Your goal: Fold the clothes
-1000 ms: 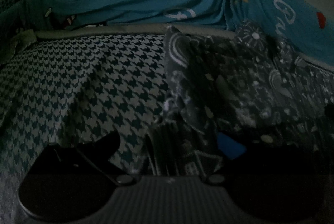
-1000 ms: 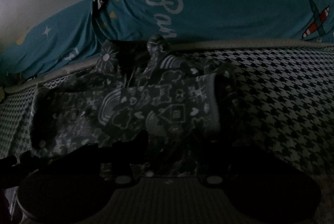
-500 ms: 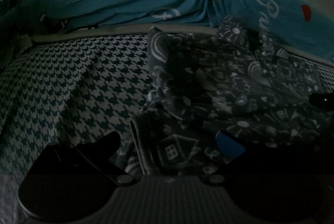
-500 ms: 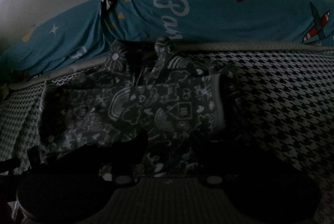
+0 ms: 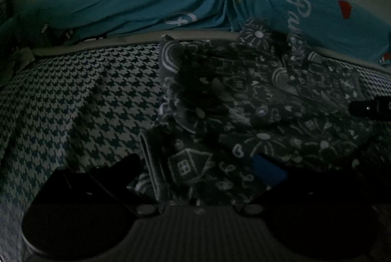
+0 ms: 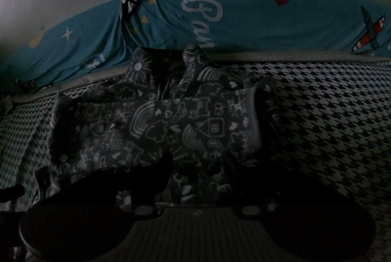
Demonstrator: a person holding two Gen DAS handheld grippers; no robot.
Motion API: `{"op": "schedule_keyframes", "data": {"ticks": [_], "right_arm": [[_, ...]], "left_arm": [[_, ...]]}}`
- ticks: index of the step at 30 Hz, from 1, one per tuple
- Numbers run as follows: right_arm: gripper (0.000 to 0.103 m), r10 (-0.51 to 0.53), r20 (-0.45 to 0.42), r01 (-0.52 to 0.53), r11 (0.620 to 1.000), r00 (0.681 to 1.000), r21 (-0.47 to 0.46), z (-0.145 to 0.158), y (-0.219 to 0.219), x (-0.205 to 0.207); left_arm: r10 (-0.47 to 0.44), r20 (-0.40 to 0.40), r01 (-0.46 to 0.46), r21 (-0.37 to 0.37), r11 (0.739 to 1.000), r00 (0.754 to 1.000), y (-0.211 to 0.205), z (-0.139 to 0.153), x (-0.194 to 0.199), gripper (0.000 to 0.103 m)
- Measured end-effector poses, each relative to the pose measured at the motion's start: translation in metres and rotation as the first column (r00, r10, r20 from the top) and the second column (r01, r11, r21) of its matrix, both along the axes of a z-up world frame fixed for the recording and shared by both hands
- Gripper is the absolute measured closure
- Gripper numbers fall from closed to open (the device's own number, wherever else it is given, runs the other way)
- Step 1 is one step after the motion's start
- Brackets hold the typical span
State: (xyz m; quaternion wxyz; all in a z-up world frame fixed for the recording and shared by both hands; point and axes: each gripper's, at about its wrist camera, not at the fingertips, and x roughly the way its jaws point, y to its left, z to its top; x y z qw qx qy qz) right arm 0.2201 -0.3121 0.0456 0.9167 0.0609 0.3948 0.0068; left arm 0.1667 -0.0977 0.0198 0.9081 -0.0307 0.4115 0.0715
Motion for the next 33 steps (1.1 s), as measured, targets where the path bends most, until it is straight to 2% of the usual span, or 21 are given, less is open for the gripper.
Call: {"op": "schedule_keyframes", "data": {"ticks": [22, 27, 33], "right_arm": [[0.057, -0.007, -0.009, 0.007, 1.0, 1.0, -0.012, 0.005, -0.001, -0.009], [0.057, -0.063, -0.064, 0.06, 0.997, 0.996, -0.046, 0.0, -0.005, -0.01], [0.056, -0.121, -0.069, 0.121, 0.993, 0.99, -0.004, 0.004, -0.02, -0.028]], "left_arm": [[-0.025, 0.004, 0.025, -0.003, 1.0, 1.0, -0.01, 0.004, -0.008, 0.0], [-0.032, -0.025, 0.032, -0.015, 0.999, 0.999, -0.01, -0.002, -0.008, 0.0], [-0.043, -0.047, 0.042, -0.014, 0.999, 0.998, -0.012, -0.01, -0.012, 0.0]]}}
